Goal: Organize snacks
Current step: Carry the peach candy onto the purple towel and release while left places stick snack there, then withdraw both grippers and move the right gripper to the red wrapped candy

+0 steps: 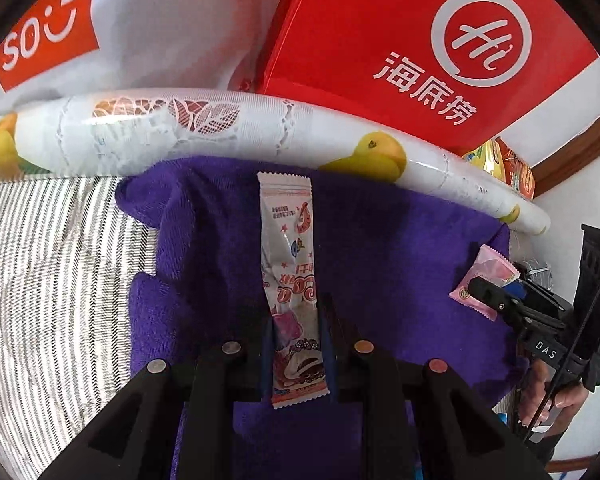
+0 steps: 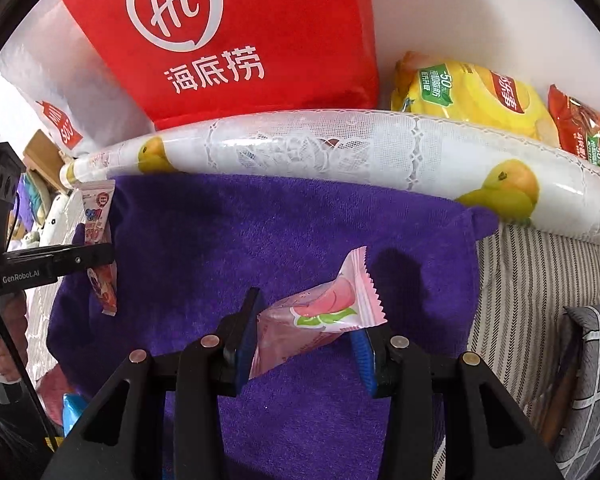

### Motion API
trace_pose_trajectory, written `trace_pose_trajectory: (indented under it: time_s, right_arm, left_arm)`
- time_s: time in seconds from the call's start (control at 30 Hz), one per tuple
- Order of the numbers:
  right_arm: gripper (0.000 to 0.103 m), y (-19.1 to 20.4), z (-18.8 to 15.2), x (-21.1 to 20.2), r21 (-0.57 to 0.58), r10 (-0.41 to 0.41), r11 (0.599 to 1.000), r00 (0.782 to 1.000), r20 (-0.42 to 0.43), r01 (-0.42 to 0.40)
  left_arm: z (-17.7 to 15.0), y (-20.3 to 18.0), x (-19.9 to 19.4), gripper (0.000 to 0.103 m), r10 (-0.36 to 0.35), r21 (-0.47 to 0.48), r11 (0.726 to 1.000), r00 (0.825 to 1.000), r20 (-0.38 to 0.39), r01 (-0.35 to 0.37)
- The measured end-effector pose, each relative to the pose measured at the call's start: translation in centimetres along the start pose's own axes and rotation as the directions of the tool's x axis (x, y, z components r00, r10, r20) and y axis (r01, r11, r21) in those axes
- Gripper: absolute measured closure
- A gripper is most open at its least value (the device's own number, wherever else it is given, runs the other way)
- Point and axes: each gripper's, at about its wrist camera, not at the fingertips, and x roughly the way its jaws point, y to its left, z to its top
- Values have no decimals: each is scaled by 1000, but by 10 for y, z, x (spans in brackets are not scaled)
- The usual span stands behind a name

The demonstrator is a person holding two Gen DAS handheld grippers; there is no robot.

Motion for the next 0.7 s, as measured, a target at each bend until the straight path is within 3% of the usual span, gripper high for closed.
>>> trace_pose_trajectory:
  time_s: [0.1, 0.33, 0.43, 0.53, 0.7]
  right_arm:
    - [60, -1, 0, 0, 4, -7, 1000, 1000, -7, 7]
    - [42, 3, 6, -11, -6, -65, 998, 998, 20, 66]
    - [31, 7, 8, -26, -11, -85, 996, 994, 66, 86]
    - [31, 9, 8, -47, -7, -128, 992, 984, 124, 130]
    - [31, 3, -6, -84, 46, -160, 987, 964, 211, 153]
  left_arm:
    - [-1, -1, 4, 83, -4, 4, 1000, 1000, -13, 4]
    - [5, -7, 13, 82, -6, 4, 1000, 1000, -22, 6]
    - [7, -6, 15, 65, 3, 1, 1000, 999, -42, -3]
    - [8, -8, 9, 50, 12, 8, 1000, 1000, -25, -12]
    - [7, -16, -14, 49, 29, 33, 999, 999, 18, -30]
